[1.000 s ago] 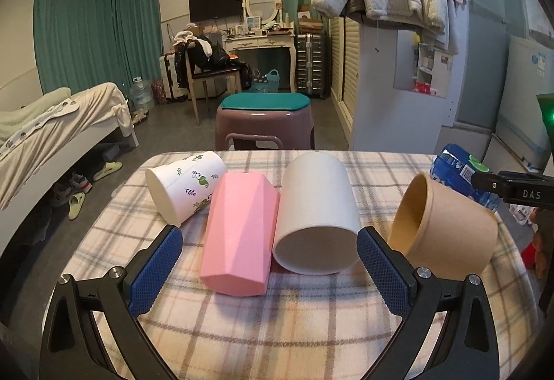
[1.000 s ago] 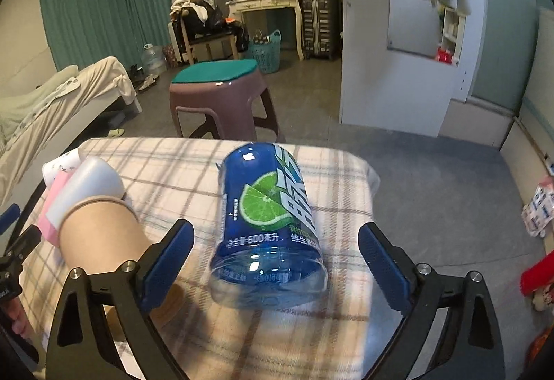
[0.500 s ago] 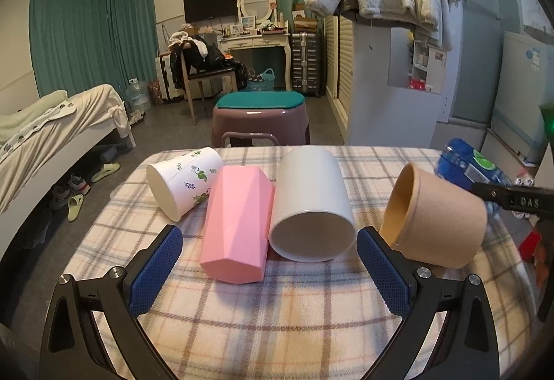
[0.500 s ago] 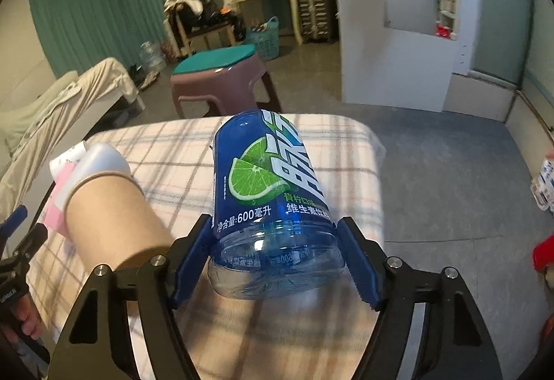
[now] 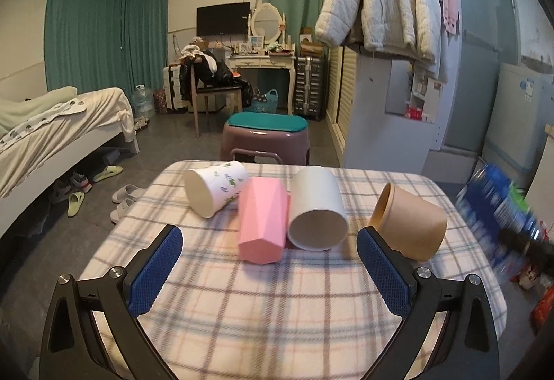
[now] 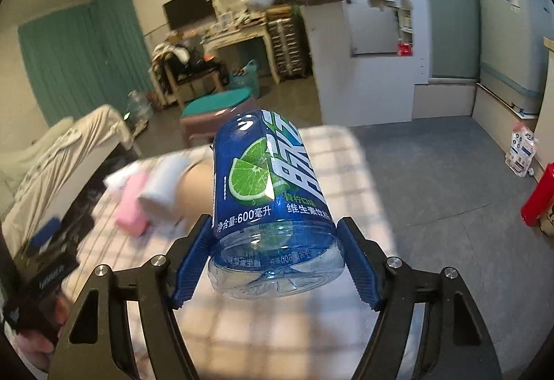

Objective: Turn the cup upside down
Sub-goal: 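Carry the blue bottle toward the left tool, lay it down, open right tool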

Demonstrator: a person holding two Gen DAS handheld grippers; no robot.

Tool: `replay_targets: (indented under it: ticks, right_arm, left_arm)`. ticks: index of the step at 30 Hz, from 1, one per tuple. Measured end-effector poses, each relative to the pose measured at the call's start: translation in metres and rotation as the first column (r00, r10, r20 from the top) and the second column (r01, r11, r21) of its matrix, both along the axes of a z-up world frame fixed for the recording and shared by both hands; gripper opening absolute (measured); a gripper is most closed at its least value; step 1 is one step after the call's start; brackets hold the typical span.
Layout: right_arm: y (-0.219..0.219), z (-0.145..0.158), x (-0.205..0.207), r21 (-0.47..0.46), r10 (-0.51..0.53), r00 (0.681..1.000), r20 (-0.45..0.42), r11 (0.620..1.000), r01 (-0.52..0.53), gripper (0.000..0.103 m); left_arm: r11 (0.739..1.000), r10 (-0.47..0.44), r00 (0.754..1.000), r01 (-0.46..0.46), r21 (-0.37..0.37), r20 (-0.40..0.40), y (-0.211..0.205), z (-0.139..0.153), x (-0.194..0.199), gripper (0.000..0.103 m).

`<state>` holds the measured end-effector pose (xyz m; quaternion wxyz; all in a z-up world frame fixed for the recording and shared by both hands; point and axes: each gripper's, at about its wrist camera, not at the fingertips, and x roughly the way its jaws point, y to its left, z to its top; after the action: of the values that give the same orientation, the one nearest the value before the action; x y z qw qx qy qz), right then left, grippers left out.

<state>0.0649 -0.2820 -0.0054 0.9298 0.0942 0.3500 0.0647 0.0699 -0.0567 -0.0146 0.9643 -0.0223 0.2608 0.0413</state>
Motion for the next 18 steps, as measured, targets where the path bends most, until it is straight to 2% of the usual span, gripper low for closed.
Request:
replay_targets:
  ticks: [7, 13, 18]
  right_arm:
    - [0.075, -0.028, -0.015, 0.026, 0.057, 0.992, -0.110, 0.998, -0.054, 0.072]
    - [0.124, -0.048, -0.020, 0.015, 0.025, 0.991, -0.128, 1.000, -0.023, 0.072]
    - [0.155, -0.057, -0.004, -0.033, -0.009, 0.991, -0.137, 0.999, 0.004, 0.073]
  left_arm:
    - [0.999, 0.030, 0.999, -0.030, -0.011, 0.039, 0.040, 0.004, -0.035, 0.103]
    - [1.000, 0.021, 1.000, -0.021, -0.006, 0.023, 0.071, -0.012, -0.049, 0.103]
    - [1.000, 0.020, 1.000, -0.020, -0.020, -0.002, 0.099, -0.026, -0.051, 0.103]
